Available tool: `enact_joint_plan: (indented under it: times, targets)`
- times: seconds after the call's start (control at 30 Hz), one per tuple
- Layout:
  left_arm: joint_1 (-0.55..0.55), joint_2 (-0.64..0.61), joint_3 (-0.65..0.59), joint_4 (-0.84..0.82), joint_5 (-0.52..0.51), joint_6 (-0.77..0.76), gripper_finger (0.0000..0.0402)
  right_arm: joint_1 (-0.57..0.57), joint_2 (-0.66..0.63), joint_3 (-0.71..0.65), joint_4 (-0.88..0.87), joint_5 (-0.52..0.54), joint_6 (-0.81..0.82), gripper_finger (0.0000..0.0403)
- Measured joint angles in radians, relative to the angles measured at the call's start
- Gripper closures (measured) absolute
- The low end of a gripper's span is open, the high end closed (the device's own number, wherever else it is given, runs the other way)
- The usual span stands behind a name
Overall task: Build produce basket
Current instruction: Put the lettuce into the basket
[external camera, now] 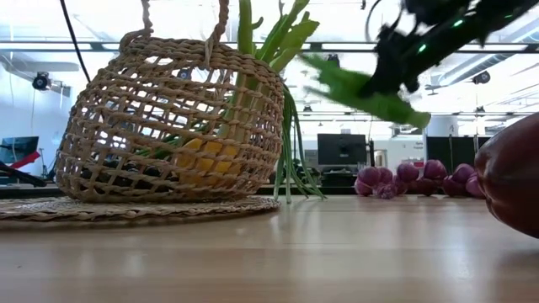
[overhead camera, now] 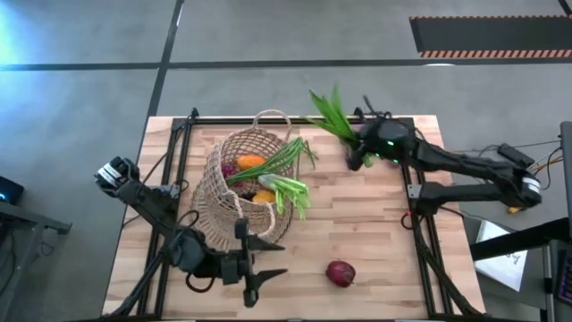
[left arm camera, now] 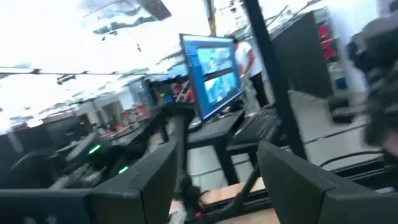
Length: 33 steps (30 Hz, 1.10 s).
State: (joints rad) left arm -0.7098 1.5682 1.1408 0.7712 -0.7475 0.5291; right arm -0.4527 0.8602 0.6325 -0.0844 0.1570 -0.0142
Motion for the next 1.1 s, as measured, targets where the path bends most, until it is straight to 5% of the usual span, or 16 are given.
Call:
enact_joint_plan:
  times: [0.13, 0.23, 0.4, 0.53, 0.77, 1.1]
  targets:
    - [0.033, 0.0, -0.001, -0.014, -0.073, 0.001, 0.0197, 0.069, -0.154, -0.064, 0.095, -0.033, -0.037, 0.0335]
    - [0.066, 0.0, -0.003, -0.047, -0.078, -0.005, 0.0197, 0.117, -0.236, -0.103, 0.23, -0.179, -0.038, 0.0334]
    - [0.145, 0.0, -0.021, -0.081, 0.076, -0.049, 0.0197, 0.189, -0.268, -0.164, 0.457, -0.554, -0.033, 0.0334]
    - [0.207, 0.0, -0.036, -0.08, 0.204, -0.043, 0.0197, 0.257, -0.239, -0.183, 0.55, -0.684, -0.028, 0.0334]
    - [0.332, 0.014, -0.046, -0.083, 0.391, -0.022, 0.0171, 0.39, -0.161, -0.186, 0.595, -0.717, -0.124, 0.0334]
    - [0.496, 0.023, -0.035, -0.073, 0.594, -0.197, 0.0055, 0.44, -0.071, -0.177, 0.686, -0.713, -0.164, 0.0333]
